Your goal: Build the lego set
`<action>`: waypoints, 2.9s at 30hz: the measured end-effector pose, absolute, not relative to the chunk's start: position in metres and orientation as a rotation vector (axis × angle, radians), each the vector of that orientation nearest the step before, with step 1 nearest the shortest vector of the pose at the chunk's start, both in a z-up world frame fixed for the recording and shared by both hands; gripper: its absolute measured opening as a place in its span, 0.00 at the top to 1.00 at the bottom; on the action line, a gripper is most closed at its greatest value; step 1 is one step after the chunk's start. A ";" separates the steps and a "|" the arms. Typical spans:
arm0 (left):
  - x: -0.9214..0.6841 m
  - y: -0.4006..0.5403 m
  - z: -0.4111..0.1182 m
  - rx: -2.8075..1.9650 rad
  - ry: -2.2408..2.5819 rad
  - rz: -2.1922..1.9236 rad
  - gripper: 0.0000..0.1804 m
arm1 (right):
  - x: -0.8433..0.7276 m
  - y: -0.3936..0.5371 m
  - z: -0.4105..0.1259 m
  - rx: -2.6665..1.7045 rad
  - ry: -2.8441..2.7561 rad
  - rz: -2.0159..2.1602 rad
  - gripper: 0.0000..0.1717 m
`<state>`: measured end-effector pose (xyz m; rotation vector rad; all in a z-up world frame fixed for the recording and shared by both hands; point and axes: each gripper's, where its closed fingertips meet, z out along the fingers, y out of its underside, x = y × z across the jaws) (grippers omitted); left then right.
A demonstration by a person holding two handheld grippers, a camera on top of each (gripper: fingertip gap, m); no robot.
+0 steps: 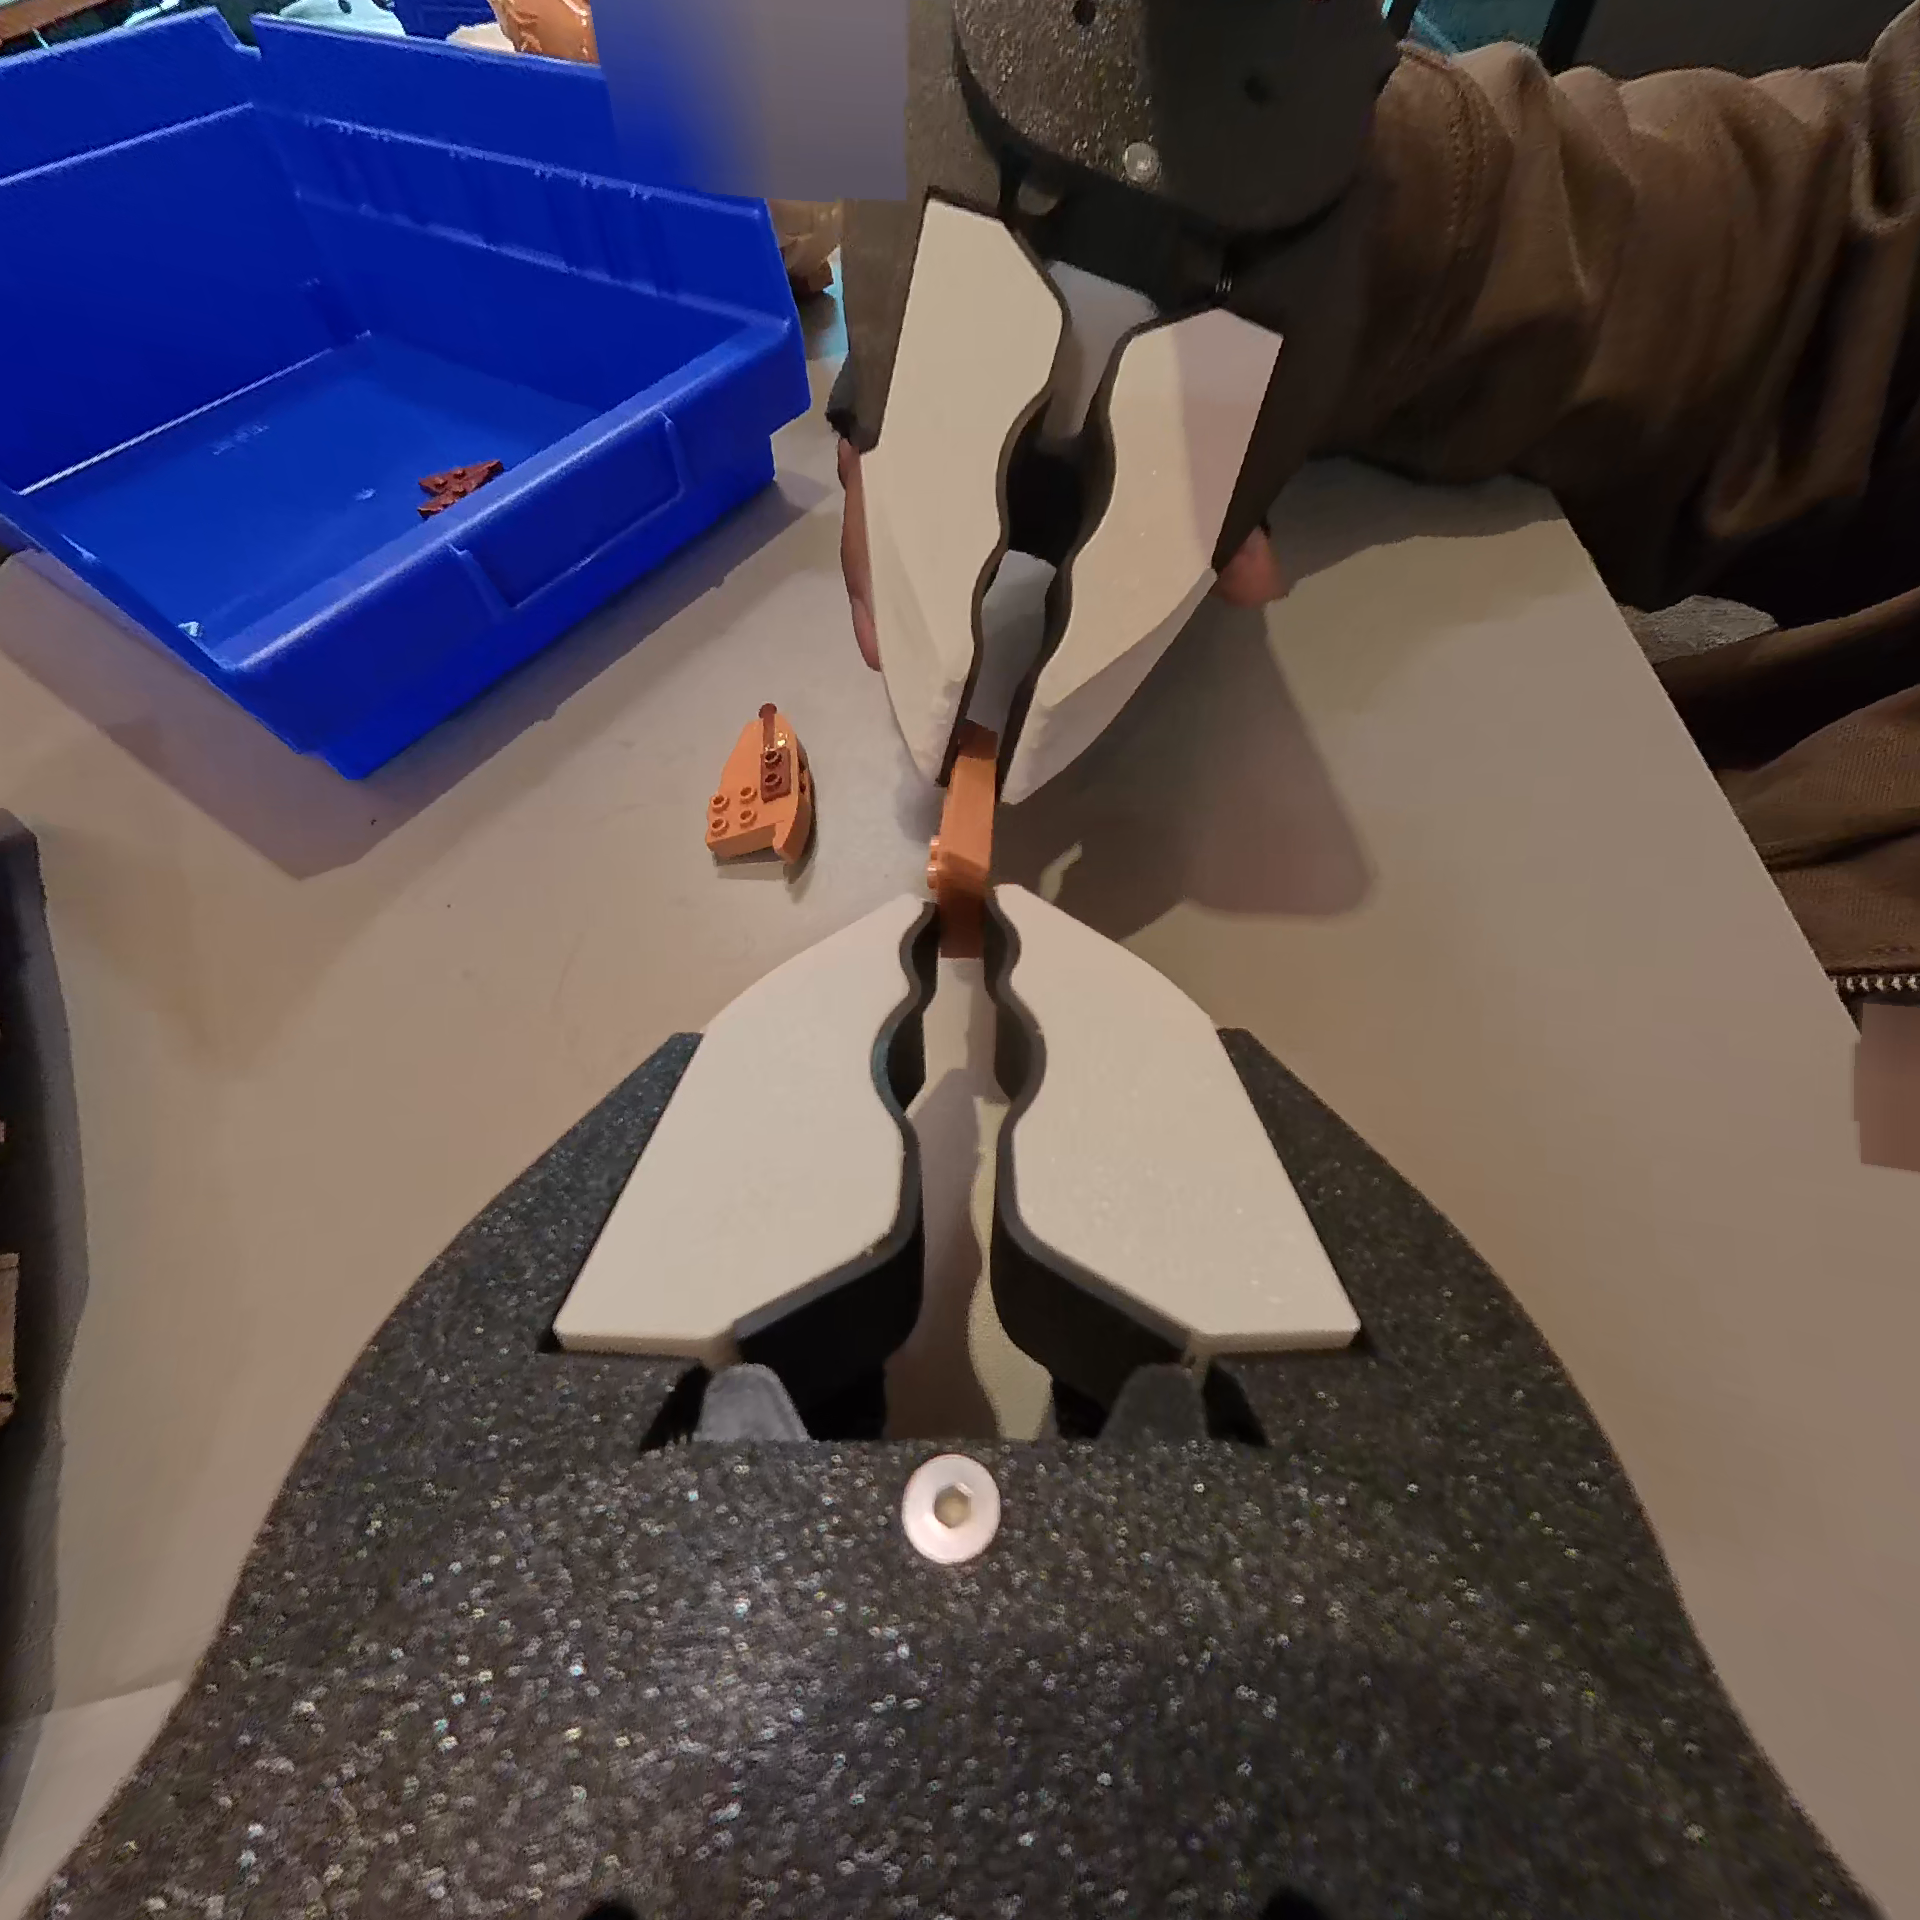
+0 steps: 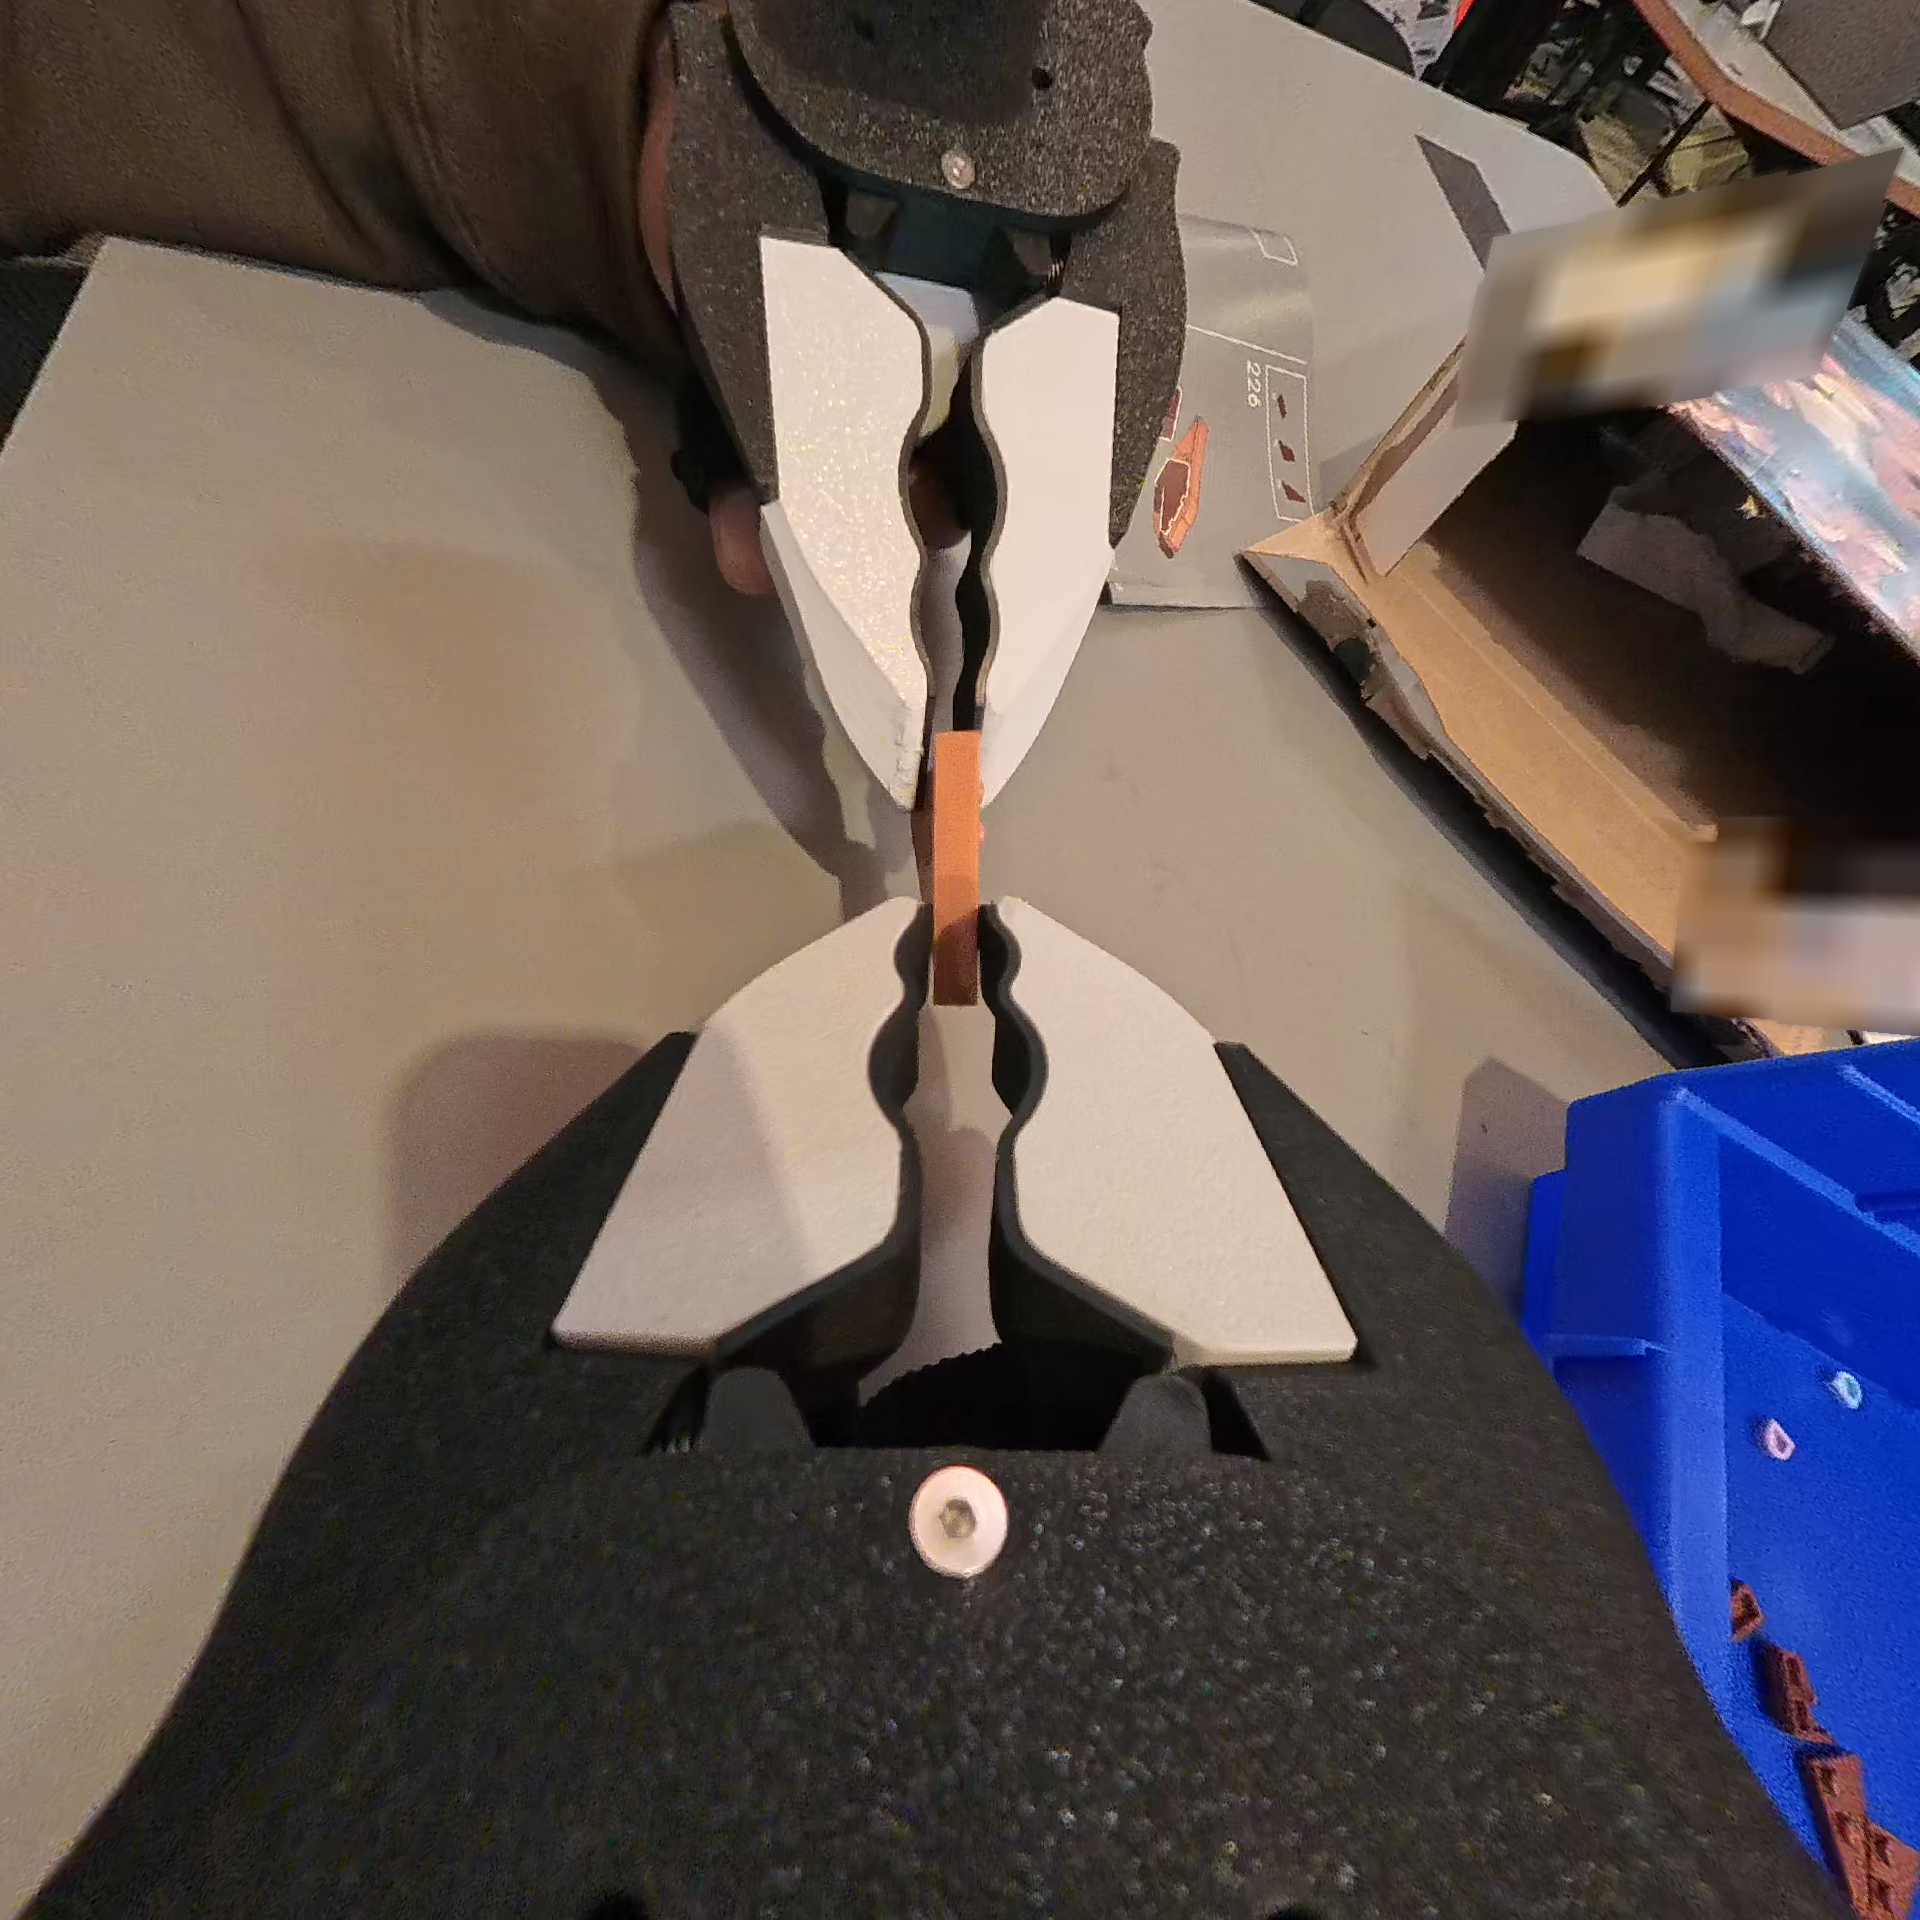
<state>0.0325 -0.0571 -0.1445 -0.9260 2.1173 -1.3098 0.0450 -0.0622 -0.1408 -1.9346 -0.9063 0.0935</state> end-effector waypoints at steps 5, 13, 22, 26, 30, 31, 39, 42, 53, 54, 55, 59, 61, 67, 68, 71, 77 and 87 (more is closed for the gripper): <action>0.032 -0.058 -0.144 -0.917 2.115 -1.309 0.96 | 0.045 -0.063 -0.143 -1.947 -0.909 0.100 0.95; 0.032 -0.059 -0.143 -0.913 2.112 -1.325 0.96 | 0.044 -0.063 -0.141 -1.938 -0.904 0.112 0.95; 0.031 -0.062 -0.142 -0.888 2.113 -1.332 0.96 | 0.040 -0.064 -0.138 -1.945 -0.869 0.178 0.95; 0.032 -0.061 -0.139 -0.887 2.098 -1.348 0.96 | 0.041 -0.063 -0.135 -1.952 -0.848 0.185 0.95; 0.032 -0.061 -0.136 -0.885 2.078 -1.373 0.96 | 0.041 -0.062 -0.132 -1.971 -0.831 0.181 0.95; 0.032 -0.061 -0.135 -0.882 2.070 -1.385 0.96 | 0.041 -0.062 -0.131 -1.977 -0.828 0.182 0.95; 0.031 -0.062 -0.126 -0.871 2.024 -1.466 0.96 | 0.039 -0.062 -0.125 -2.011 -0.830 0.188 0.94; 0.031 -0.062 -0.124 -0.871 2.014 -1.481 0.96 | 0.038 -0.061 -0.124 -2.014 -0.835 0.180 0.94; 0.030 -0.060 -0.118 -0.865 1.983 -1.518 0.96 | 0.042 -0.068 -0.107 -1.903 -0.932 0.046 0.84; 0.030 -0.060 -0.116 -0.865 1.977 -1.522 0.96 | 0.044 -0.070 -0.104 -1.873 -0.953 0.006 0.83; 0.030 -0.059 -0.114 -0.863 1.968 -1.527 0.96 | 0.046 -0.072 -0.101 -1.838 -0.971 -0.034 0.83; 0.028 -0.055 -0.105 -0.859 1.934 -1.561 0.96 | 0.060 -0.076 -0.088 -1.694 -0.966 -0.184 0.83; 0.027 -0.054 -0.102 -0.857 1.917 -1.580 0.96 | 0.062 -0.079 -0.084 -1.630 -0.954 -0.221 0.83; 0.024 -0.055 -0.096 -0.846 1.902 -1.624 0.96 | 0.059 -0.081 -0.084 -1.480 -0.969 -0.360 0.84; 0.024 -0.056 -0.096 -0.843 1.907 -1.626 0.96 | 0.058 -0.080 -0.083 -1.457 -0.983 -0.402 0.85; 0.023 -0.058 -0.097 -0.840 1.919 -1.631 0.96 | 0.058 -0.080 -0.079 -1.377 -1.039 -0.573 0.87; 0.022 -0.060 -0.100 -0.846 1.939 -1.651 0.96 | 0.054 -0.081 -0.078 -1.285 -1.117 -0.738 0.89; 0.021 -0.062 -0.099 -0.838 1.946 -1.655 0.96 | 0.046 -0.077 -0.082 -1.183 -1.215 -0.954 0.93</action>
